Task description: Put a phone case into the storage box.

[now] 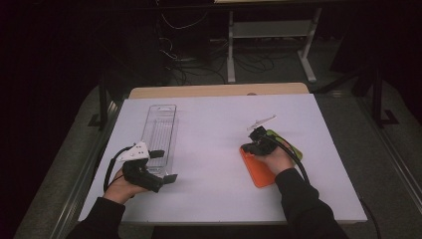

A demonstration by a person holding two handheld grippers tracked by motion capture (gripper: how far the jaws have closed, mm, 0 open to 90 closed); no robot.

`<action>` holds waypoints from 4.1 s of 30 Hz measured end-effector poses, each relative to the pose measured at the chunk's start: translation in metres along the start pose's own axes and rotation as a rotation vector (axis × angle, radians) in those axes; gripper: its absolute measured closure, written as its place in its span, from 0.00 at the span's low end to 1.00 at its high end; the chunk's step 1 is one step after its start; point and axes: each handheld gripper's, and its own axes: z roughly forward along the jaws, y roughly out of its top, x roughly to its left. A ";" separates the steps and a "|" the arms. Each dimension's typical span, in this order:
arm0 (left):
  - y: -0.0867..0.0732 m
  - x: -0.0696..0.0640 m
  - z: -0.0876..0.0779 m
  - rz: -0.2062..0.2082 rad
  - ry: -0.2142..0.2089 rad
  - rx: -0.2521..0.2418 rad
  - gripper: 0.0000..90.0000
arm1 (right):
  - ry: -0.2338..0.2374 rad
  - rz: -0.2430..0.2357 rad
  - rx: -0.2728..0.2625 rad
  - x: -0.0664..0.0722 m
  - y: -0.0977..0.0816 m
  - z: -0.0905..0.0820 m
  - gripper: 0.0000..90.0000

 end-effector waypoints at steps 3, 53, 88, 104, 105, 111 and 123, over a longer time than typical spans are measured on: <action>0.000 0.000 0.000 -0.001 0.001 0.000 0.00 | -0.001 -0.003 0.005 0.000 -0.001 0.001 0.98; 0.000 -0.001 0.000 0.004 -0.007 0.003 0.00 | 0.250 -0.211 0.048 0.078 0.011 0.028 0.98; 0.000 -0.001 0.003 0.011 -0.010 0.008 0.00 | 0.023 -0.053 -0.266 0.013 -0.067 -0.083 0.00; -0.001 -0.001 0.003 0.010 -0.008 0.004 0.00 | 0.022 -0.024 -0.283 0.010 -0.102 -0.089 0.00; -0.001 -0.001 0.003 0.013 -0.008 0.007 0.00 | 0.025 -0.020 -0.283 0.010 -0.102 -0.089 0.00; -0.001 -0.001 0.003 0.011 -0.008 0.005 0.00 | 0.035 -0.042 -0.260 0.014 -0.100 -0.088 0.00; 0.000 -0.001 0.004 0.015 -0.012 0.009 0.00 | 0.067 -0.097 -0.189 0.016 -0.082 -0.091 0.00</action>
